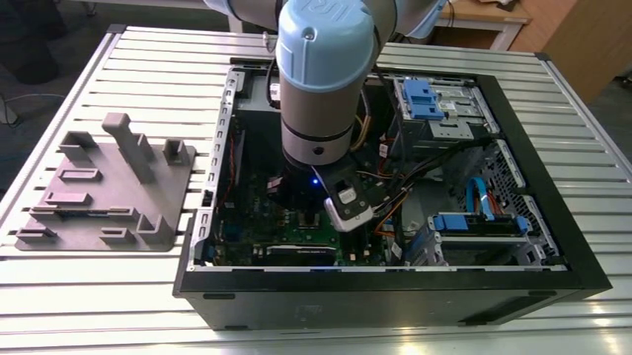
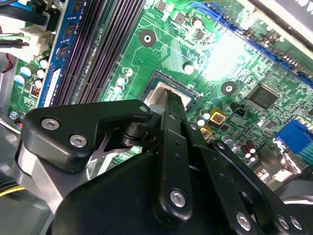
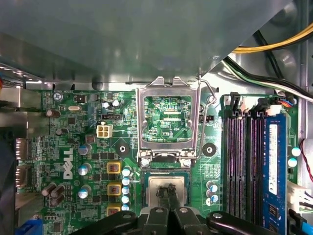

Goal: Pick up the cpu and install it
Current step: 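Place the cpu into insertion slot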

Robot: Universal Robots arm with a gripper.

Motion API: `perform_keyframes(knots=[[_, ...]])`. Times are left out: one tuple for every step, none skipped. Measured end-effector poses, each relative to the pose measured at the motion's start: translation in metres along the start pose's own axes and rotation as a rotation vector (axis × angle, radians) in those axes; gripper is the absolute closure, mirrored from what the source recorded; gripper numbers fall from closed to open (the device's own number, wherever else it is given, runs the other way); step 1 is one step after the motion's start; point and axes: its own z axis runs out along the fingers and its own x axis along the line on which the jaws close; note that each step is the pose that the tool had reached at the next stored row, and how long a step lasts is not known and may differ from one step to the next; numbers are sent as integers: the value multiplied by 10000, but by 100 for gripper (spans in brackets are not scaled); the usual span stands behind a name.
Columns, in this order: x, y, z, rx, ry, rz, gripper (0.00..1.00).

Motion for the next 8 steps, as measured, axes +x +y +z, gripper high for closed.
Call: perform_keyframes(knots=[[0,-1,5,3,1,-1,89],[0,-1,5,4,2,0,89],[0,-1,5,4,2,0,89],[0,-1,5,4,2,0,89],[0,-1,5,4,2,0,89],[0,-1,5,4,2,0,89],[0,-1,8,3,2,0,89],[1,-1,9,4,2,0,89]])
